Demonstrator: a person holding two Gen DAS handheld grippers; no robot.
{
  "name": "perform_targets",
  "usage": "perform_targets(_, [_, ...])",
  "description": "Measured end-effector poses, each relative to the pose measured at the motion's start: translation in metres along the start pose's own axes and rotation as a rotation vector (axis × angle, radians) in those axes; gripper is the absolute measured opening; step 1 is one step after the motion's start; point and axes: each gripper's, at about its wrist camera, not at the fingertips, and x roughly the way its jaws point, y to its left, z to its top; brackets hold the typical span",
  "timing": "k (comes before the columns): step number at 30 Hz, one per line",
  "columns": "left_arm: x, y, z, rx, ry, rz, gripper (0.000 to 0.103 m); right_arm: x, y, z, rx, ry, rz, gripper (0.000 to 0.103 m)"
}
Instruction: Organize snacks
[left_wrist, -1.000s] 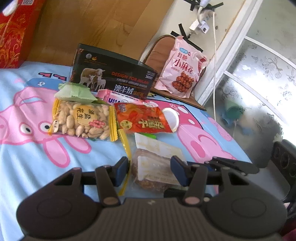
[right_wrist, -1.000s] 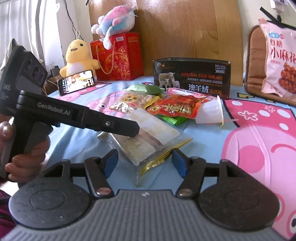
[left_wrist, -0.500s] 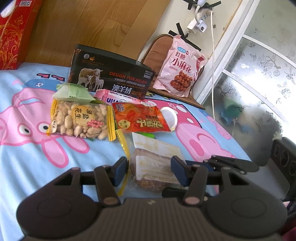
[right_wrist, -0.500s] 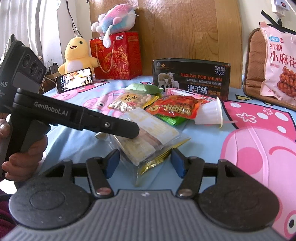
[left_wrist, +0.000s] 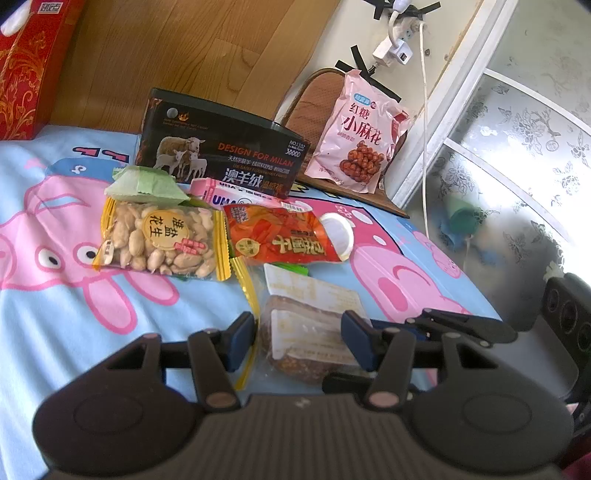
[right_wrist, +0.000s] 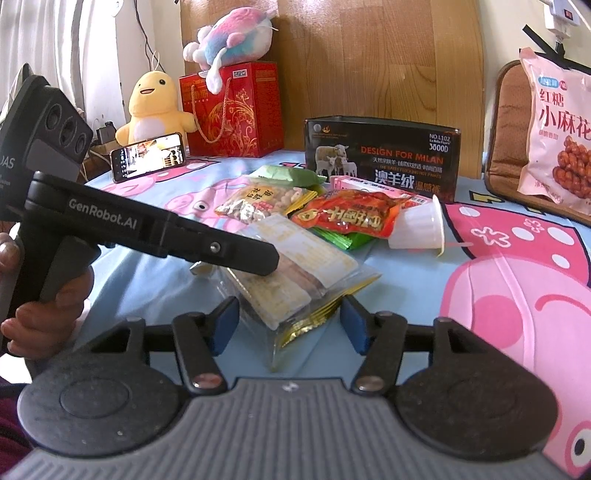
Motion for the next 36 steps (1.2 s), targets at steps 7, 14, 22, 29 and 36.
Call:
perform_targets(7, [0.0001,-0.0001,-0.0001,0.0,0.0,0.0,0.053,-0.0006,0.0003,0.0002,-0.009,-0.001,0.003,0.059])
perform_targets(14, [0.0,0.0001,0.0001,0.0,0.0,0.0,0.053,-0.0007,0.0004,0.0002,-0.007,0.0,0.003,0.059])
perform_targets(22, [0.0001,0.0003,0.0002,-0.001,0.001,-0.001,0.053,-0.0009,0.0009,-0.0005,-0.004,0.002,0.003,0.061])
perform_targets(29, [0.0,0.0005,0.0002,0.0,0.001,-0.001,0.053,-0.0002,0.0004,-0.0006,-0.005,0.003,0.002,0.061])
perform_targets(36, [0.0,0.0007,0.0001,0.0,0.001,-0.001,0.053,0.0008,0.0022,-0.0014,-0.019,0.007,-0.001,0.063])
